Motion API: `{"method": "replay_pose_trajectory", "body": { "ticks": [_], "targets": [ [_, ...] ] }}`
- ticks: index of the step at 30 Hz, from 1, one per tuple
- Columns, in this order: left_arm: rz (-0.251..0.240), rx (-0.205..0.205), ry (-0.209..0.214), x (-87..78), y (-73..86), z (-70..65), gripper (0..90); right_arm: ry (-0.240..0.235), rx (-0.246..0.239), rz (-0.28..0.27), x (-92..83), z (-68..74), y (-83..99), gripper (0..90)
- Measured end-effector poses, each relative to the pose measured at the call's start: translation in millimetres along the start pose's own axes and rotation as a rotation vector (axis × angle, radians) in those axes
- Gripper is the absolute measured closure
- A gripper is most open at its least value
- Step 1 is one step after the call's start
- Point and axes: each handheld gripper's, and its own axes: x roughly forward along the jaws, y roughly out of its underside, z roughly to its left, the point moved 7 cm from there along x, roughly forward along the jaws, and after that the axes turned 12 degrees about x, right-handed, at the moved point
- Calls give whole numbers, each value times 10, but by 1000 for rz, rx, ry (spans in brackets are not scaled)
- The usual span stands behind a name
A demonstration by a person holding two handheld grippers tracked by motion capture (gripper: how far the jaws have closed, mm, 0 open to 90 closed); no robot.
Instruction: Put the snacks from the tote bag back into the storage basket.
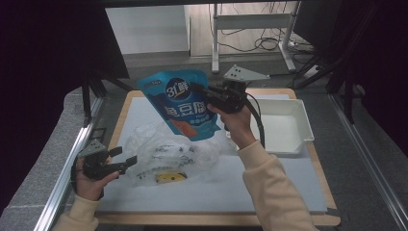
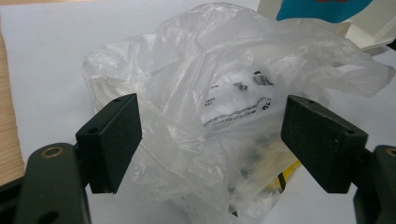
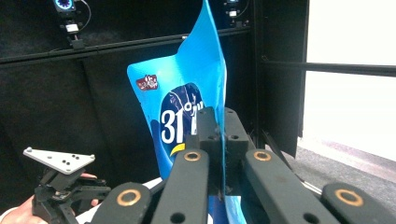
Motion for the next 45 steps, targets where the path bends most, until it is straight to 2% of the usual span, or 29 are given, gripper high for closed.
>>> {"method": "replay_pose_trajectory", "body": {
  "ticks": [30, 45],
  "targets": [
    [7, -2, 1, 0, 12, 18, 207, 86, 7, -61, -405, -323, -237, 889],
    [9, -6, 5, 12, 14, 8, 207, 150, 10, -87, -670, -560, -354, 889]
  ]
}}
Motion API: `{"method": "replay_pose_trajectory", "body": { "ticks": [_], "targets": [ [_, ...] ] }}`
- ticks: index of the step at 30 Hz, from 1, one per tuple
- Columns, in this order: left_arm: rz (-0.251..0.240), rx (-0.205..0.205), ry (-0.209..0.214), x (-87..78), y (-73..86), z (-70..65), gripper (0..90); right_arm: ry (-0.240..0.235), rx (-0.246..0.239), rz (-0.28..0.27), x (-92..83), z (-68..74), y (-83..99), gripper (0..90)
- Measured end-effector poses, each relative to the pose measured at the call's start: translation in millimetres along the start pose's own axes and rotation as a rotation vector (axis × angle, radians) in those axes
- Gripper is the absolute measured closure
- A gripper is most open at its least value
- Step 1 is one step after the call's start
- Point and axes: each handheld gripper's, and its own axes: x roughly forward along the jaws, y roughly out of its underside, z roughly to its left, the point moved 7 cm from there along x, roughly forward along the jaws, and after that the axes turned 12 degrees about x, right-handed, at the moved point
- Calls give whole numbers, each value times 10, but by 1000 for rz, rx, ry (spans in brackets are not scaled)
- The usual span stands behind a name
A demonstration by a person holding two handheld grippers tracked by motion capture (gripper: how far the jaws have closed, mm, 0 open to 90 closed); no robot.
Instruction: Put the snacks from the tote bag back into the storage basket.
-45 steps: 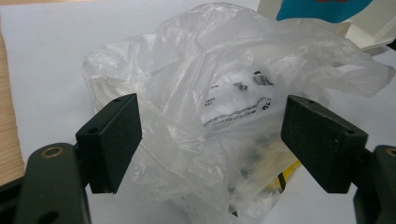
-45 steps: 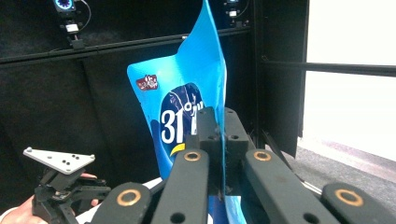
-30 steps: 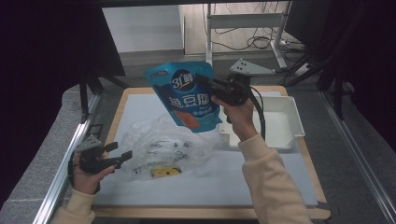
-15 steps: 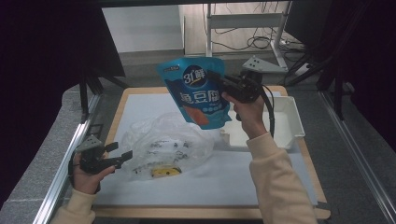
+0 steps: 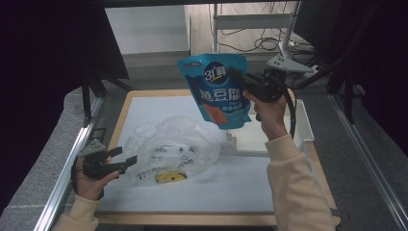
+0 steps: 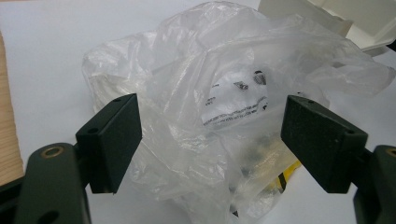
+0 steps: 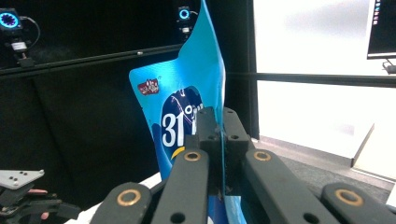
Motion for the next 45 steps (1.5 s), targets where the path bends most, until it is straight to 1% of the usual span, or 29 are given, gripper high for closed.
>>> {"method": "replay_pose_trajectory", "body": {
  "ticks": [16, 25, 30, 36, 45],
  "targets": [
    [0, 0, 0, 5, 6, 11, 207, 66, 9, -26, -219, -298, -91, 889],
    [1, -1, -1, 3, 3, 13, 207, 99, 15, -37, -342, -433, -132, 889],
    [0, -3, -1, 5, 2, 9, 208, 112, 34, -48, -403, -513, -137, 888],
    [0, -4, -1, 2, 0, 11, 208, 136, 32, -47, -433, -614, -119, 888],
    [3, -2, -1, 2, 4, 14, 207, 161, 41, -33, -422, -751, -40, 889]
  ]
}}
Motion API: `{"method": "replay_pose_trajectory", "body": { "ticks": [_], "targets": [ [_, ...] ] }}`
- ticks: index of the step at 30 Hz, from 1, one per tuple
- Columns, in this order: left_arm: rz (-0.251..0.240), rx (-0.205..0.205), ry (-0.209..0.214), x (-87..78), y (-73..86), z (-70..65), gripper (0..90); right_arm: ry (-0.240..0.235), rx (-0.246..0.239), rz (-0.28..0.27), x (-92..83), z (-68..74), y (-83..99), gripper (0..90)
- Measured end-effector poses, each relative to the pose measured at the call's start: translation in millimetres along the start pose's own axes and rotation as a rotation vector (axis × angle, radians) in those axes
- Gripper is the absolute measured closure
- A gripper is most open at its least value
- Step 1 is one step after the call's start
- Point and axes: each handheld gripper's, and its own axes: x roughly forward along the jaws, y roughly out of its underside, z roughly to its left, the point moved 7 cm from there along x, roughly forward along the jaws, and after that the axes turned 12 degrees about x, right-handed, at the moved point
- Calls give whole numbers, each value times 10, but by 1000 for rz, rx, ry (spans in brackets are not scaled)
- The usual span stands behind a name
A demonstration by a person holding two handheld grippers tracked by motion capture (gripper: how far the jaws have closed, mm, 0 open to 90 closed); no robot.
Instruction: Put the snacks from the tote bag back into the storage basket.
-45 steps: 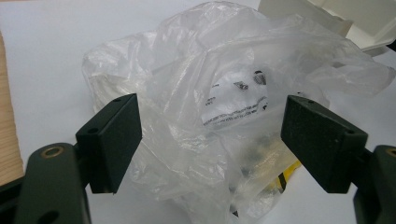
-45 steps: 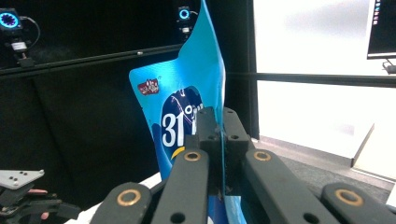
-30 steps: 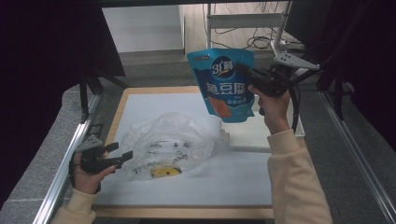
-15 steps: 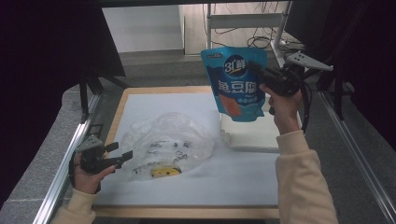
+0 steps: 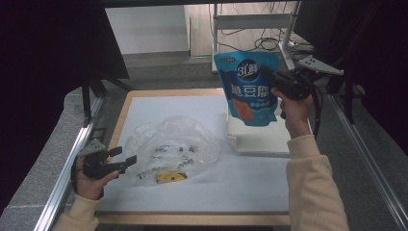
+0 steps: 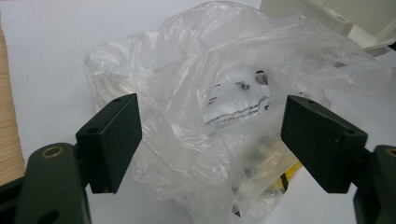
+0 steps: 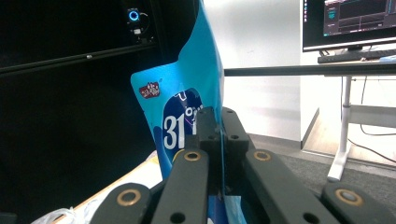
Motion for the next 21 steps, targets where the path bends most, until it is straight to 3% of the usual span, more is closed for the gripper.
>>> {"method": "replay_pose_trajectory", "body": {
  "ticks": [21],
  "targets": [
    [5, -3, -1, 9, 10, 0, 207, 30, 19, 22, 81, -196, 158, 888]
  ]
}}
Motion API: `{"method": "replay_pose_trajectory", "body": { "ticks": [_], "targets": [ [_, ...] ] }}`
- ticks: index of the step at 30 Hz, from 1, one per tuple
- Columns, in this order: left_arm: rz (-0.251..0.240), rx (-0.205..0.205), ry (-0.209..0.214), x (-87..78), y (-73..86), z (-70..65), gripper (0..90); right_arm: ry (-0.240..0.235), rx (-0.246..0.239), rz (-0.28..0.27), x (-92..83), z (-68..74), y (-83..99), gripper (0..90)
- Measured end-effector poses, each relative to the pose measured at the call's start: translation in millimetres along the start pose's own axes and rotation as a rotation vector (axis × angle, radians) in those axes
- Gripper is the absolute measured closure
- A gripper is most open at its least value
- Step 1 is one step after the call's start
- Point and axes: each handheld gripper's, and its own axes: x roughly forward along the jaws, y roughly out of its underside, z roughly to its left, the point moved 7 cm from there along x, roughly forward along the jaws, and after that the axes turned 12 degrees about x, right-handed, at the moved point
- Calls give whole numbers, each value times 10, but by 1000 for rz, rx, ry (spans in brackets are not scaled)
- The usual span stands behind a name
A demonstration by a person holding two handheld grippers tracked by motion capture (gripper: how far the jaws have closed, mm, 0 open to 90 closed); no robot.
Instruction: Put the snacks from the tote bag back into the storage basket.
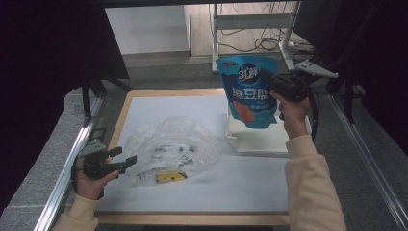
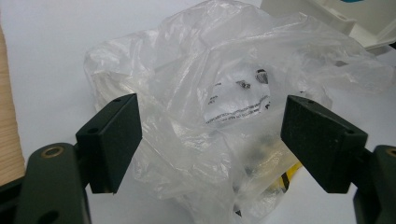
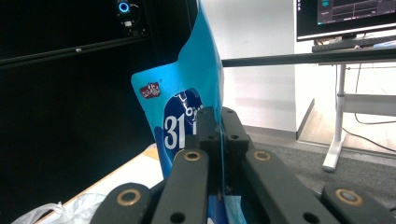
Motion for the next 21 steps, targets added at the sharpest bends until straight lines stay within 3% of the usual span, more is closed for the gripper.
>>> {"method": "replay_pose_trajectory", "body": {
  "ticks": [21],
  "targets": [
    [0, 0, -17, -9, 6, -13, 205, 8, 30, 21, 131, -224, 208, 887]
  ]
}}
